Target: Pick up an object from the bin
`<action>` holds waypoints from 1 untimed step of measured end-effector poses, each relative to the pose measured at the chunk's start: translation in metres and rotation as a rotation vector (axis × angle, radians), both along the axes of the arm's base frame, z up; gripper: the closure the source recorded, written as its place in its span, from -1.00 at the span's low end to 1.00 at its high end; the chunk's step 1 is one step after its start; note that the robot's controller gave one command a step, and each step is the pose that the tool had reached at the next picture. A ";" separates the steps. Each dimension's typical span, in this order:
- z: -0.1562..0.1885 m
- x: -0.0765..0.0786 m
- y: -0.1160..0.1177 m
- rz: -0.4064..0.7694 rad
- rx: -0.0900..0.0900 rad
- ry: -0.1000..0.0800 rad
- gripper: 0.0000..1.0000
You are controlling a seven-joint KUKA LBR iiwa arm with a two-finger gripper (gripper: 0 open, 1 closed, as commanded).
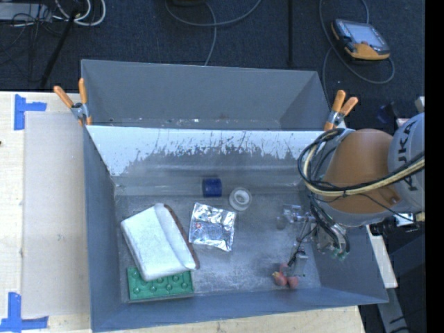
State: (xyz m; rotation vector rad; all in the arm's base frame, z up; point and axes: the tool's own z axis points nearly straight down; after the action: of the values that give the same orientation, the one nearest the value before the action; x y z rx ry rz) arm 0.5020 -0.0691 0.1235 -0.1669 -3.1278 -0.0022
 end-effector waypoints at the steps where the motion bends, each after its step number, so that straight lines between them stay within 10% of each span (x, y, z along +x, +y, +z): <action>1: -0.047 -0.026 -0.023 0.138 0.000 -0.013 -1.00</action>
Offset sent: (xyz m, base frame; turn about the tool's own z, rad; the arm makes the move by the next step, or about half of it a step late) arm -0.0280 -0.0240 -0.0487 -0.1403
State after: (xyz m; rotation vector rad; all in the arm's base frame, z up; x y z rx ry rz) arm 0.4760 -0.0921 0.0762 0.0501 -3.1450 -0.0019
